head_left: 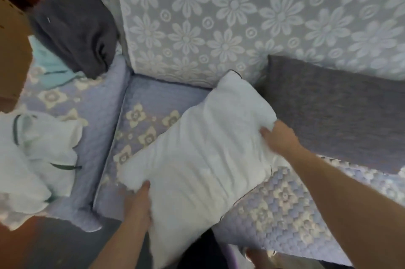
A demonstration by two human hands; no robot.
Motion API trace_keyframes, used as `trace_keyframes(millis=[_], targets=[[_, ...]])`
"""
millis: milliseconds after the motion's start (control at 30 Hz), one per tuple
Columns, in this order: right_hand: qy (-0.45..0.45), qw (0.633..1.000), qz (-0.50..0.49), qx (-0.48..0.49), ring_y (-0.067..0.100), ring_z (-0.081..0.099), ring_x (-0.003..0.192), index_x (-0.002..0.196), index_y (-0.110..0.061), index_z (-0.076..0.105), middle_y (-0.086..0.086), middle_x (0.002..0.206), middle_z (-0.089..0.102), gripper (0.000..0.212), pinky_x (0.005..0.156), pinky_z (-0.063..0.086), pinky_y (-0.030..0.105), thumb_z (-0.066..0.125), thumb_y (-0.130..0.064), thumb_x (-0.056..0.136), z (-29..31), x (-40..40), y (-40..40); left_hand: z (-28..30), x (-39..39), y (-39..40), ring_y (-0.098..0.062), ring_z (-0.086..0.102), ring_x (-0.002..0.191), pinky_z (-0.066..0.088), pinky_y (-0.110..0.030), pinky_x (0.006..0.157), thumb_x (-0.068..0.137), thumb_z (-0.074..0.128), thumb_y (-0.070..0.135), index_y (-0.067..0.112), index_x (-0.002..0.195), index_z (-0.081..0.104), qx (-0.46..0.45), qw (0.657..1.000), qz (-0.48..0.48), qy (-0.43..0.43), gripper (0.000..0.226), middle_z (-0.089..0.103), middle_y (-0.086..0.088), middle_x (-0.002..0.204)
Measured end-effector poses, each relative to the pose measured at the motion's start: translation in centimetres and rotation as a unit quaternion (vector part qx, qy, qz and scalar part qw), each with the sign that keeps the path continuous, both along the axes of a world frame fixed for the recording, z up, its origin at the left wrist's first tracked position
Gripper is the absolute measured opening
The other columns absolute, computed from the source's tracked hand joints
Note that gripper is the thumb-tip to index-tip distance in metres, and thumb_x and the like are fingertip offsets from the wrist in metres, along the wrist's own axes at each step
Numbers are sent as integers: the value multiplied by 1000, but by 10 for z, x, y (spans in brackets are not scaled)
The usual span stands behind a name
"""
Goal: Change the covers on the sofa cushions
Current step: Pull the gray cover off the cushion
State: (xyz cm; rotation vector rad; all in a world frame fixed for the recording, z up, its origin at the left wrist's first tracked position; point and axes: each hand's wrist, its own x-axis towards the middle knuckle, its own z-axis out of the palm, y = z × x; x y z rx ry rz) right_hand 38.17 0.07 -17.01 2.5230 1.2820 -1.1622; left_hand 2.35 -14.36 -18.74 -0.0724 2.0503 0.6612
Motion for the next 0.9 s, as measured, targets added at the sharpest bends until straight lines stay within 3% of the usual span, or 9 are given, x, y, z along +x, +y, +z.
trace_keyframes(millis=[100,233,367,433,567,667,733,800,900], targets=[[-23,994,-107,16,43,51,127,137,1,50,26,138,54,50,103,40,44,48,-35,103,0,-8,-61,35,-35,66,-46,63,111,52,-55,90,94,66,36,15,137,57,80,977,-135,146,48,65,-23,125],[-2,985,-173,11,42,57,116,137,-3,53,26,128,60,46,93,44,42,43,-34,106,10,-31,-96,65,-83,184,-37,60,116,44,-40,86,100,59,40,10,134,59,144,903,-309,262,45,64,-16,128],[147,982,-58,-105,32,51,129,144,-8,47,17,144,52,50,104,41,35,53,-26,97,3,-41,-60,24,-103,231,-46,45,133,41,-51,104,99,48,54,15,158,23,-74,819,-488,292,75,41,-24,151],[94,982,43,-160,32,51,130,141,-6,50,16,145,51,46,105,41,34,54,-23,99,7,-27,-40,11,-73,227,-45,34,141,34,-49,112,102,47,48,19,161,15,-100,782,-550,276,74,30,-26,157],[-58,989,75,113,39,46,127,139,-9,51,19,146,41,45,103,40,42,54,-13,95,46,27,8,11,24,158,-31,19,152,21,-33,118,103,51,37,24,157,35,-26,743,-634,212,58,24,-22,163],[-197,948,138,206,45,22,142,155,-12,26,19,160,18,74,114,30,54,61,-16,90,67,106,50,10,75,93,-28,19,153,25,-32,119,101,54,34,29,155,38,-40,759,-639,120,56,22,-15,164],[-237,954,164,81,40,8,150,159,-20,4,9,166,7,99,120,18,56,70,-37,88,73,152,80,11,78,66,-31,35,145,35,-38,117,98,57,30,27,151,44,-40,786,-614,57,55,33,-11,160],[-248,950,183,-36,36,20,149,158,-20,5,6,162,23,109,119,13,57,75,-52,81,66,189,79,18,85,44,-22,53,127,44,-32,102,99,56,27,21,146,51,-53,786,-615,43,48,48,-3,150],[-292,920,256,47,29,63,107,120,-11,49,11,116,65,43,107,37,46,66,-28,84,48,196,30,44,98,20,-11,62,88,42,-27,74,93,54,25,26,103,70,-33,835,-548,37,19,69,1,110]])
